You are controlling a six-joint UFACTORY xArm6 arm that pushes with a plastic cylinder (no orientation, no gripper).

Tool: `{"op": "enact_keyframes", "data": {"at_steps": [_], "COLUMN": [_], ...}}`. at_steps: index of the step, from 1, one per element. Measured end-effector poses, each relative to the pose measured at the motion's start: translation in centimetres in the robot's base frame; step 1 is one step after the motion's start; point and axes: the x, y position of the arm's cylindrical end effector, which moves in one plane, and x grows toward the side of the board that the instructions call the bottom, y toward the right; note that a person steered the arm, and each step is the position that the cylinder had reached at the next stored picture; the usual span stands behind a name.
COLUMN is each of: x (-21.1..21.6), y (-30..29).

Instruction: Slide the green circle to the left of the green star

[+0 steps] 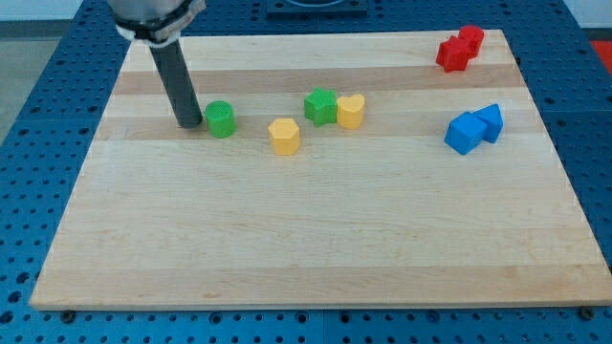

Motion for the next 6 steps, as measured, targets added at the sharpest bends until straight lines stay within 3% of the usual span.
{"op": "enact_keyframes", "data": {"at_steps": [6], "x": [-2.9], "y": [10.8]}}
